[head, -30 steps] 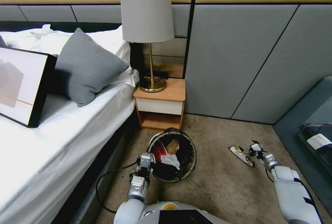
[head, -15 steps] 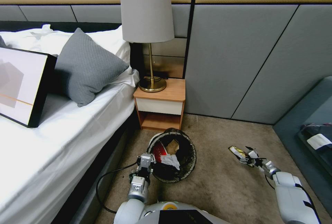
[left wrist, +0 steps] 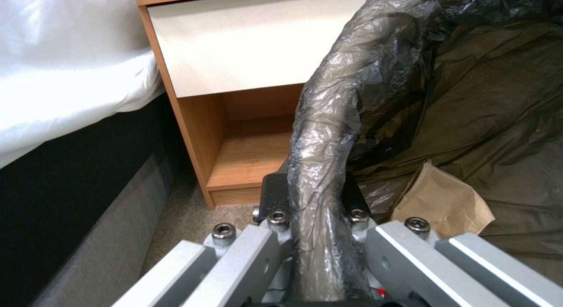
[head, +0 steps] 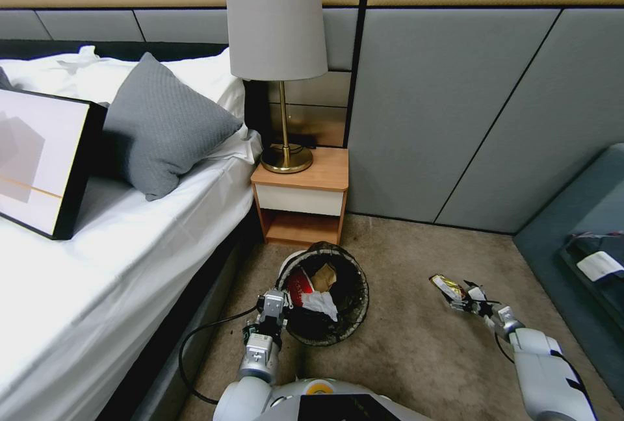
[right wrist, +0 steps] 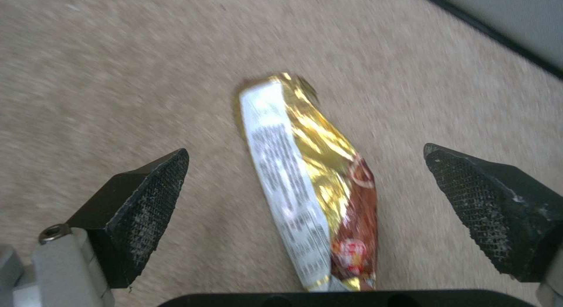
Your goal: Pick up the trash bin, then pick up the garbage from the floor and place it into the trash bin.
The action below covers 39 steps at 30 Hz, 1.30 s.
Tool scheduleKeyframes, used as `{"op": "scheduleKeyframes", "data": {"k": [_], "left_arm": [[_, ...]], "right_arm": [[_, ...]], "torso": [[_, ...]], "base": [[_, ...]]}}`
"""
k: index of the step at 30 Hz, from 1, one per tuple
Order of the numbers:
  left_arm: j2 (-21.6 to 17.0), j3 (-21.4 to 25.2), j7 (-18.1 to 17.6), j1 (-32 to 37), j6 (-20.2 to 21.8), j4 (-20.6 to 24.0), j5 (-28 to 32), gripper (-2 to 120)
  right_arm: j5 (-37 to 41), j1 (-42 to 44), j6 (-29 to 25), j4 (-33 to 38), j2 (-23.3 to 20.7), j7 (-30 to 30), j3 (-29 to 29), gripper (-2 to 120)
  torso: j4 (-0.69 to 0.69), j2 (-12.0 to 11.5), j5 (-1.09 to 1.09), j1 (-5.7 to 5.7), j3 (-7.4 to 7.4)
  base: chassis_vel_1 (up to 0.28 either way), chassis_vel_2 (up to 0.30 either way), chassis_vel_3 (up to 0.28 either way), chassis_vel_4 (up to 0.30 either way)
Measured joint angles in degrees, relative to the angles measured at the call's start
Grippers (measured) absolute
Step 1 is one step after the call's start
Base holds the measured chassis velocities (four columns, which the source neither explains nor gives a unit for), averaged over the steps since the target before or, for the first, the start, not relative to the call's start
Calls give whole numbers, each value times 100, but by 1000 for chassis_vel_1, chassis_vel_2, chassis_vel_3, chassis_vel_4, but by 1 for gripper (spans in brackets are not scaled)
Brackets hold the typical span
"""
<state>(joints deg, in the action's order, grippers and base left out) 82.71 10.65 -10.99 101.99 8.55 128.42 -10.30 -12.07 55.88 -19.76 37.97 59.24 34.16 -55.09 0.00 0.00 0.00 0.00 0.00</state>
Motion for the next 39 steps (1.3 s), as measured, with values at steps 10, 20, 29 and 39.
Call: {"op": "scheduleKeyframes", "data": {"k": [10, 20, 29, 39], "left_arm": [[23, -2, 2, 28, -1, -24, -30, 0], [29, 10, 3, 71, -9, -25, -56, 0], [37, 10, 2, 111, -20, -22, -83, 0], [34, 5, 0, 119, -23, -16, -91, 0]], "right_arm": [[311, -208, 381, -321, 32, -553, 314, 100], [901, -333, 779, -515, 168, -779, 553, 100], [1045, -469, 883, -841, 252, -944, 615, 99], [1301, -531, 968, -1076, 166, -1045, 680, 66]], "torso": [[0, 0, 0, 0, 0], [0, 0, 0, 0, 0], [0, 0, -1, 0, 0], [0, 0, 0, 0, 0]], "base": [[0, 0, 0, 0], [0, 0, 0, 0], [0, 0, 0, 0], [0, 0, 0, 0]]}}
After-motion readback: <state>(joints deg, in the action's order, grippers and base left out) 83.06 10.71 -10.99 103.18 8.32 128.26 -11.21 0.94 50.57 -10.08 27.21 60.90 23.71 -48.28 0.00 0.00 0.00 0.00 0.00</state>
